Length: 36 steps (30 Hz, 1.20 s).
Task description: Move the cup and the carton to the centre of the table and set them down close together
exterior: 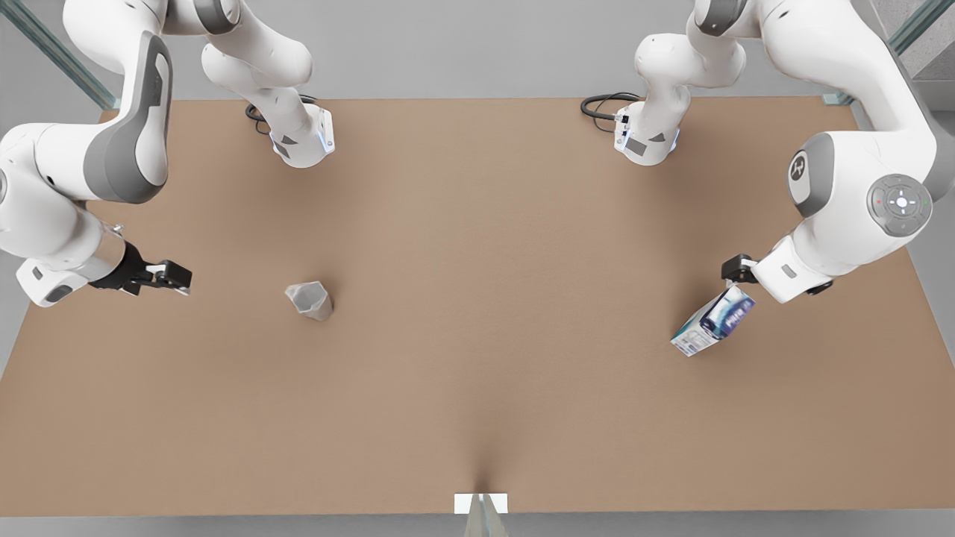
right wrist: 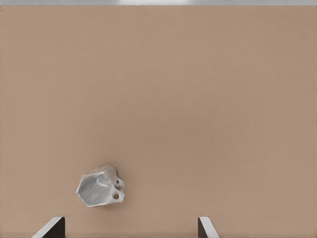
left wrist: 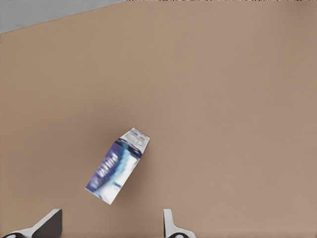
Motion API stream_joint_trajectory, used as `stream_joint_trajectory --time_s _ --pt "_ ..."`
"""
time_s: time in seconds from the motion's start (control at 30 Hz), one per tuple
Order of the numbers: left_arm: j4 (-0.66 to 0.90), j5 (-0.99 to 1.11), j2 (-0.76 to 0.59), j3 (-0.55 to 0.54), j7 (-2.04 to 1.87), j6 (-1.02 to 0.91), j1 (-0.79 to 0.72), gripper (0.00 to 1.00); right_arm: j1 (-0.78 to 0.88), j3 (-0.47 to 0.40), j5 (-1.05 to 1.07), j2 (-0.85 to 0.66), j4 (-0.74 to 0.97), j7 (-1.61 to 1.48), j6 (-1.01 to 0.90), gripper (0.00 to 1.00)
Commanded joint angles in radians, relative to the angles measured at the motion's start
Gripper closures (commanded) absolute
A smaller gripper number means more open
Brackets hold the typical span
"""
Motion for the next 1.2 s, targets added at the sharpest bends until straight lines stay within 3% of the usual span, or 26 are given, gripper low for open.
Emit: stream_joint_trajectory --time_s 0.0,0.07,0.3,0.5,0.77,0.87,1.17 --pt "0.001 0.0 0.0 0.0 0.0 0.0 0.0 0.0 0.0 0.001 0.0 0.0 0.0 0.001 0.0 0.0" --pt "0.001 0.0 0.001 0.0 0.0 0.002 0.0 0.0 0.016 0.004 0.008 0.015 0.006 0.029 -0.001 0.0" --pt "0.0 0.0 0.024 0.0 -0.008 0.003 0.0 0.0 0.073 0.164 0.006 0.08 -0.006 0.204 0.037 0.0" --pt "-0.002 0.0 0.038 0.0 -0.012 0.0 0.002 0.0 0.138 0.179 0.003 0.109 -0.084 0.358 0.124 0.0" --pt "-0.002 0.0 0.05 0.0 -0.011 0.0 0.002 0.0 0.204 0.185 -0.006 0.291 -0.084 0.567 0.347 0.0" --pt "-0.002 -0.001 0.052 0.0 -0.011 0.0 0.002 0.0 0.193 0.179 -0.008 0.264 -0.103 0.575 0.278 0.0" --pt "-0.002 -0.001 0.067 0.0 -0.011 0.0 0.002 0.0 0.168 0.138 0.008 0.181 -0.393 0.748 0.414 0.0"
